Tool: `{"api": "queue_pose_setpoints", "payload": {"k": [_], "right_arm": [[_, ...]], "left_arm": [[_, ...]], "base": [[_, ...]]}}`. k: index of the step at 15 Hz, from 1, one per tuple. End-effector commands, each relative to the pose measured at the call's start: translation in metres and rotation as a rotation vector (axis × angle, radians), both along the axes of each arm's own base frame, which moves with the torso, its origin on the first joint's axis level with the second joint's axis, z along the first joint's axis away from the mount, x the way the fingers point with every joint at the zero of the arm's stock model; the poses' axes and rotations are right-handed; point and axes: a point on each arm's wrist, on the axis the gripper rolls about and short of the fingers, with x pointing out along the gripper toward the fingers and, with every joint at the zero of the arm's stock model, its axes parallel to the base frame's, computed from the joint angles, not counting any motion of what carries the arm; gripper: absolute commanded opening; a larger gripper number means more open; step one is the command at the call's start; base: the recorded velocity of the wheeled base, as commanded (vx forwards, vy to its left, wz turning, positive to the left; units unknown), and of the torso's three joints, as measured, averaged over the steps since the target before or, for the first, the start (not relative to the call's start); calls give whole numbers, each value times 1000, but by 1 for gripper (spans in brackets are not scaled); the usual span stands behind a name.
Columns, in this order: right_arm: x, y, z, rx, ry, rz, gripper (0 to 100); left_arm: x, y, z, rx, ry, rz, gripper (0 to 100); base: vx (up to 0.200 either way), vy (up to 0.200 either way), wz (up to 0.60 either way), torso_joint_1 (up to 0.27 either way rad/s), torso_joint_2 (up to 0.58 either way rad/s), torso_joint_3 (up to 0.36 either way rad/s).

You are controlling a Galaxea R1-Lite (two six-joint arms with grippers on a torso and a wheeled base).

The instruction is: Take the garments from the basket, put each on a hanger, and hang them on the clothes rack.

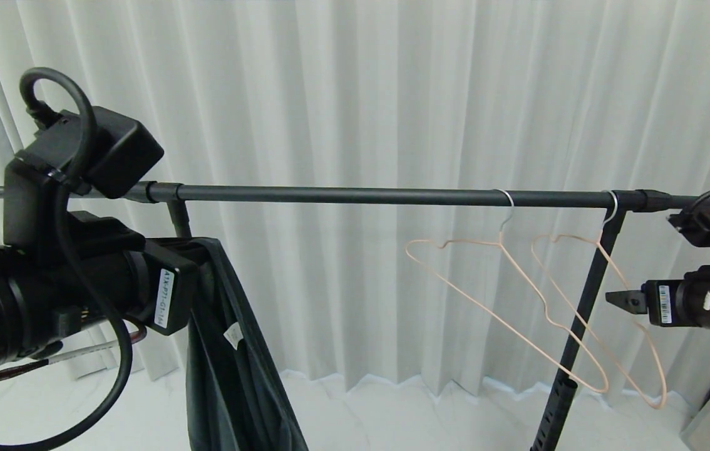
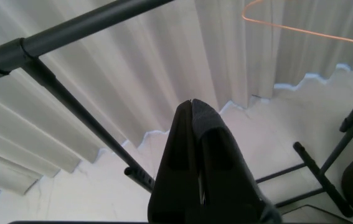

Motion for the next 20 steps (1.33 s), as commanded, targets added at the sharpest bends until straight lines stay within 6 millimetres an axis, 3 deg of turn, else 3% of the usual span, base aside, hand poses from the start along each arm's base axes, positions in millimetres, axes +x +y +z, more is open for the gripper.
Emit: {"api": "queue_pose_setpoints", "payload": {"k": [1,7,8,14,20], "right_arm": [[17,6,-20,3,77,-7,100],[32,15,-37,7,115,-81,100],[32,15,-37,7,117,-81,0],[35,16,-30,12,93,-82,0],[17,12,-5,37,1,-77,0]], "left_arm": [[0,-1,-1,0,3,-3,0],[0,-1,-2,2,7,-5,0],[0,-1,-2,2,7,-3,0],[0,-1,-2,2,7,-3,0],[-1,0,-1,0,2,-4,0]], "base": [[0,0,0,0,0,0],[0,0,0,0,0,0],[0,0,0,0,0,0],[0,0,0,0,0,0],[0,0,0,0,0,0]]}}
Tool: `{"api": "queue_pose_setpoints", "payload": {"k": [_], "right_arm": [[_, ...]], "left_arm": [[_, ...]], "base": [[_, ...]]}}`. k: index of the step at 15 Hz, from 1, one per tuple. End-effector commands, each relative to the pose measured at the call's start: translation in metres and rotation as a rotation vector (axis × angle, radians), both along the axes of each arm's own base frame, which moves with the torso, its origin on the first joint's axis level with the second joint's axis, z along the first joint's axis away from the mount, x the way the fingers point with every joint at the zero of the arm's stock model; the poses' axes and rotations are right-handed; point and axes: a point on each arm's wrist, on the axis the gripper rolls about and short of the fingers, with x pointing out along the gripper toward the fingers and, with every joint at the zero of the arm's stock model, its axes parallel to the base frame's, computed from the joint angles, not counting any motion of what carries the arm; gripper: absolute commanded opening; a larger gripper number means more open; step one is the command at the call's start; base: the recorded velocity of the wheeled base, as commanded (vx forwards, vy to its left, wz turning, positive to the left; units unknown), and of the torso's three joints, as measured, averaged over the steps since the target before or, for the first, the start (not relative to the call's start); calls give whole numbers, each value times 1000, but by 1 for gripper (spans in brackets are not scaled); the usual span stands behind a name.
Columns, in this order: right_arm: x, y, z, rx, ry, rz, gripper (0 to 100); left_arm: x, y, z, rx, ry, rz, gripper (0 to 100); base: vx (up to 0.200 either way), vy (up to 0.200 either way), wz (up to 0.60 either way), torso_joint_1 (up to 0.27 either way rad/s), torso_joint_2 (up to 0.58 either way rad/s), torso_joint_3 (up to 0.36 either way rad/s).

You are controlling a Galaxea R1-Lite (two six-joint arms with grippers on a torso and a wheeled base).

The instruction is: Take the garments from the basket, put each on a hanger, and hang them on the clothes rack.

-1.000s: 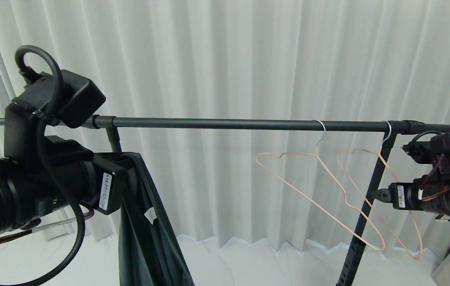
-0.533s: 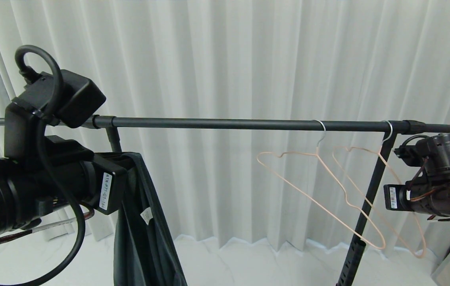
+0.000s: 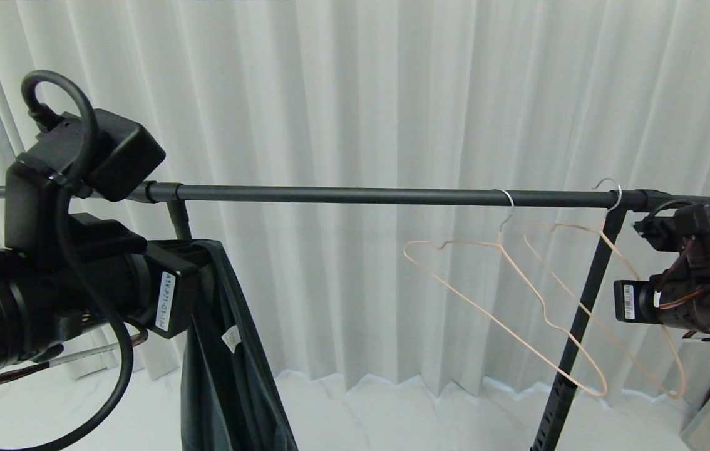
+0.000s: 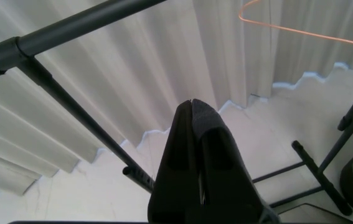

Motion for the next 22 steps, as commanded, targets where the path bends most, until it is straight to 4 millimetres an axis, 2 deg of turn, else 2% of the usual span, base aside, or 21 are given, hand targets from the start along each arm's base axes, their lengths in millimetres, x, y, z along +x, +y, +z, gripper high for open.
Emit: {"api": "queue_pose_setpoints", "payload": {"k": [1,4,7,13,17,22], "right_arm": [[-14,-3,18,14,-66,3,0],[-33,-5,28,15,-72,14,0],[-71,-10,36,9,-70,40,0],[-127,-15,34,8,-65,113,0],[-140,-17,35,-1,-80,146,0],[-139,-8,42,-6,-140,235,0]], "left_arm": [[-1,0,0,0,-2,0,0],[-1,1,0,-1,-3,0,0],[0,0,1,6,-6,2,0],[0,0,1,6,-6,2,0],[0,0,0,8,-2,2,0],[1,-1,-1,9,1,3,0]], "base": [[0,0,0,0,0,0],[0,0,0,0,0,0],[0,0,0,0,0,0],[-200,0,0,3,6,3],[-200,0,0,-1,0,5],[-200,0,0,3,2,4]]}}
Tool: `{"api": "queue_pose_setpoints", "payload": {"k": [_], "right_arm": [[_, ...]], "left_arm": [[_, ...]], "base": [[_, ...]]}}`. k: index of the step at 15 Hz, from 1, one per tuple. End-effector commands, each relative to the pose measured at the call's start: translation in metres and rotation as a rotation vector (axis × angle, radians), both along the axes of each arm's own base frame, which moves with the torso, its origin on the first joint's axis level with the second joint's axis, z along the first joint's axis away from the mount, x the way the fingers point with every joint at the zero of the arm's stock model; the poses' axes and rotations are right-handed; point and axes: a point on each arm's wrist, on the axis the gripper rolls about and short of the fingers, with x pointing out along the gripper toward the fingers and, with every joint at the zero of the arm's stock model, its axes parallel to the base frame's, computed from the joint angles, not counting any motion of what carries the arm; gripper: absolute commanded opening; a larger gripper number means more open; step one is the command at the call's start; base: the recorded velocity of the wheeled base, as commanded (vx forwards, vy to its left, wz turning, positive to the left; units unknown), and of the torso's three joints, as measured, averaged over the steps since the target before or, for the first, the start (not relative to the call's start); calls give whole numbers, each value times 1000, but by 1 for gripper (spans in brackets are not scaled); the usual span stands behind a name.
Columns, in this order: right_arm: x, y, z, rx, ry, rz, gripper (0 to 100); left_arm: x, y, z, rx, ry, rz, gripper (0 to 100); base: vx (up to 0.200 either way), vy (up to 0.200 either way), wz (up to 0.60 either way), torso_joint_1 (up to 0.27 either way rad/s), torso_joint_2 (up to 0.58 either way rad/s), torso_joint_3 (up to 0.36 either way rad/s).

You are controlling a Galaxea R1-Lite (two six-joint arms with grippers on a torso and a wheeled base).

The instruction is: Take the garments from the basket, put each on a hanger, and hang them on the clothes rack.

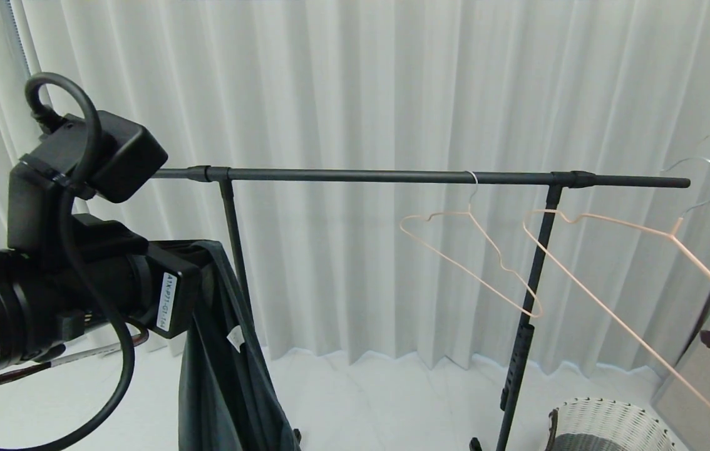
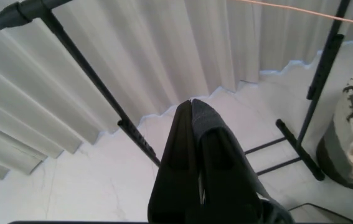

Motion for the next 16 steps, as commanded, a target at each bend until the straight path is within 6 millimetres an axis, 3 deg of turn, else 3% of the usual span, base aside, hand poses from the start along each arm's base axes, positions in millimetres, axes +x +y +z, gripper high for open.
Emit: {"api": "queue_pose_setpoints", "payload": {"k": [1,3,6,11,16], "right_arm": [[-2,5,2,7,-18,46,0],[-5,13,3,19,-30,119,0],[-15,28,3,22,-28,262,0],[-56,68,0,158,73,651,0],[-73,78,-1,190,120,786,0]], "left_arm": [[1,0,0,0,2,1,0],[0,0,-3,6,10,1,0],[3,-2,-9,20,29,1,0],[27,-30,-15,-100,106,108,0],[34,-36,-17,-167,130,157,0]], "base": [[-200,0,0,2,7,-2],[-200,0,0,5,0,2],[0,0,0,0,0,0],[0,0,0,0,0,0],[0,0,0,0,0,0]]}}
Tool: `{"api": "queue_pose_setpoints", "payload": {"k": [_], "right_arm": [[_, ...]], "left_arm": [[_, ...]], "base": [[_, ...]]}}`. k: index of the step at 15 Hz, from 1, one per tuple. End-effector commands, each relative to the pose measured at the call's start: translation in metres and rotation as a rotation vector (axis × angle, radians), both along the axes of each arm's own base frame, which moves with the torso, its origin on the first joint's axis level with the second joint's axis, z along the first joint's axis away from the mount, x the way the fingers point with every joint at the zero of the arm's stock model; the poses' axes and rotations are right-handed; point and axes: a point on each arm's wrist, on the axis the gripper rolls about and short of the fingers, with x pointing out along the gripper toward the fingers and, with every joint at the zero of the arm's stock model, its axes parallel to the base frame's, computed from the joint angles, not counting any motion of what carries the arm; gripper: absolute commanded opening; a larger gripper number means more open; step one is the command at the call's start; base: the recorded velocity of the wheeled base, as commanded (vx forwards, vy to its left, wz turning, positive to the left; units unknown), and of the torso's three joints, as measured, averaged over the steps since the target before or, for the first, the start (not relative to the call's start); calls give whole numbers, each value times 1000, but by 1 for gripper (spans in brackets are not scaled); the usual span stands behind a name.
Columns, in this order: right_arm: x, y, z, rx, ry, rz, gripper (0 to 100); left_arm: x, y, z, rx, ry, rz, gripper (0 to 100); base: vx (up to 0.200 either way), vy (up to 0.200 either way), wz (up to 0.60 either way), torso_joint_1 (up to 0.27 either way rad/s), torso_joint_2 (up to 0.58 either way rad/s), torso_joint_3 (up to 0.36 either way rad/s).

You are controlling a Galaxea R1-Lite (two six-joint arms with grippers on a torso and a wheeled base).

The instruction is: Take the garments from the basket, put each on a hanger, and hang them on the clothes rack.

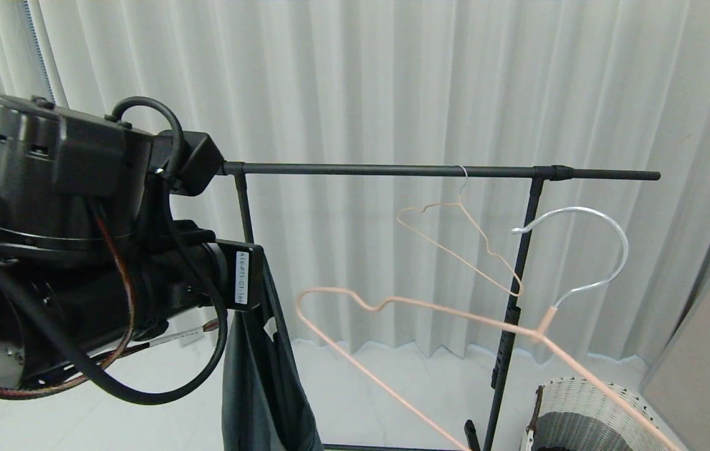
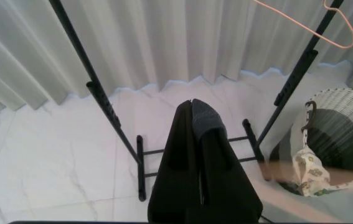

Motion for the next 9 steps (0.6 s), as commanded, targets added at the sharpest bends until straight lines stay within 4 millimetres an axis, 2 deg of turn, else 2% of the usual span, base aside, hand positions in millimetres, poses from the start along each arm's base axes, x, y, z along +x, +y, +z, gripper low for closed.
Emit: {"api": "queue_pose_setpoints", "payload": {"k": [1,6,9], "right_arm": [[-2,7,0,3,21,60,0],[7,23,-5,-10,30,38,0],[12,23,-4,9,23,5,0]], "left_arm": [[2,-4,-3,1,11,-5,0],[-4,-6,0,-4,1,-23,0],[-4,-5,1,-6,-1,-21,0]], "base": [[0,0,0,0,0,0],[0,0,0,0,0,0],[0,0,0,0,0,0]]}}
